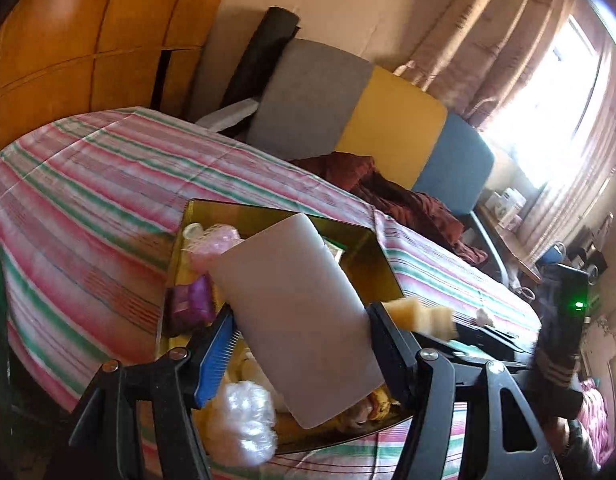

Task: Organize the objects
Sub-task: 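Release the white sponge and yellow sponge into the tray with both grippers, then move both grippers back to the cotton ball and green box, then grasp the small green box with the right gripper while the left gripper grasps the wrapped cotton ball, then carry the cotton ball and green box to the gold tray with both grippers, then release the green box and cotton ball into the tray with both grippers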

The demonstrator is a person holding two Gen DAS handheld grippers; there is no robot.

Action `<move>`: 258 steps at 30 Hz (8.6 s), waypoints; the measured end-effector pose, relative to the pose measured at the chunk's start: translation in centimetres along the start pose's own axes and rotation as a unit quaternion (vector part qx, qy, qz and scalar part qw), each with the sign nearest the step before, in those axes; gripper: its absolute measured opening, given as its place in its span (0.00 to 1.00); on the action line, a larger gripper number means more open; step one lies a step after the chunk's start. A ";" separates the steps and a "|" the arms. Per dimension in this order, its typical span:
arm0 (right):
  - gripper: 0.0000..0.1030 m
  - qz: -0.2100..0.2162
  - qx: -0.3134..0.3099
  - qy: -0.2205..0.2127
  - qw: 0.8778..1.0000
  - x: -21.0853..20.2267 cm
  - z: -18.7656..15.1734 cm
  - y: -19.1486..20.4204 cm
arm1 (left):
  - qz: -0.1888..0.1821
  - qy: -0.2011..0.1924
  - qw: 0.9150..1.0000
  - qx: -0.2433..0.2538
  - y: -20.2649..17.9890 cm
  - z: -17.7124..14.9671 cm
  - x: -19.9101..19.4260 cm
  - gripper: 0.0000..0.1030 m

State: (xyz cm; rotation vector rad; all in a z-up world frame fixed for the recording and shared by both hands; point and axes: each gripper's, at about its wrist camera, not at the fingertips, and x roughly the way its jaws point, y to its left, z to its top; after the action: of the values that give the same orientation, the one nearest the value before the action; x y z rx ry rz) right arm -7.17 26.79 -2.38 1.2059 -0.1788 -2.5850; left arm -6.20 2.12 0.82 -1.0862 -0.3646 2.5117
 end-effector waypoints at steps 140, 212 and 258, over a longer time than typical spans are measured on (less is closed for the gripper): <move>0.71 -0.301 0.238 0.062 0.922 -12.4 -9.5 -39.1 | -0.101 0.201 0.939 0.260 -32.9 -6.8 18.7 0.70; 0.71 -0.066 0.087 -0.012 0.994 -5.8 -1.7 -9.6 | 0.017 0.029 0.983 0.178 -14.1 -2.9 4.1 0.42; 0.71 -0.011 -0.044 0.028 0.999 1.4 0.3 1.1 | 0.047 0.037 0.996 0.062 -2.0 -1.3 3.6 0.42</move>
State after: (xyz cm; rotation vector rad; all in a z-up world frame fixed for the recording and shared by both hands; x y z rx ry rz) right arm -8.04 25.30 -2.91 1.2523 -0.0401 -2.5454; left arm -7.03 5.57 -1.59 -1.1670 -0.1368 2.5293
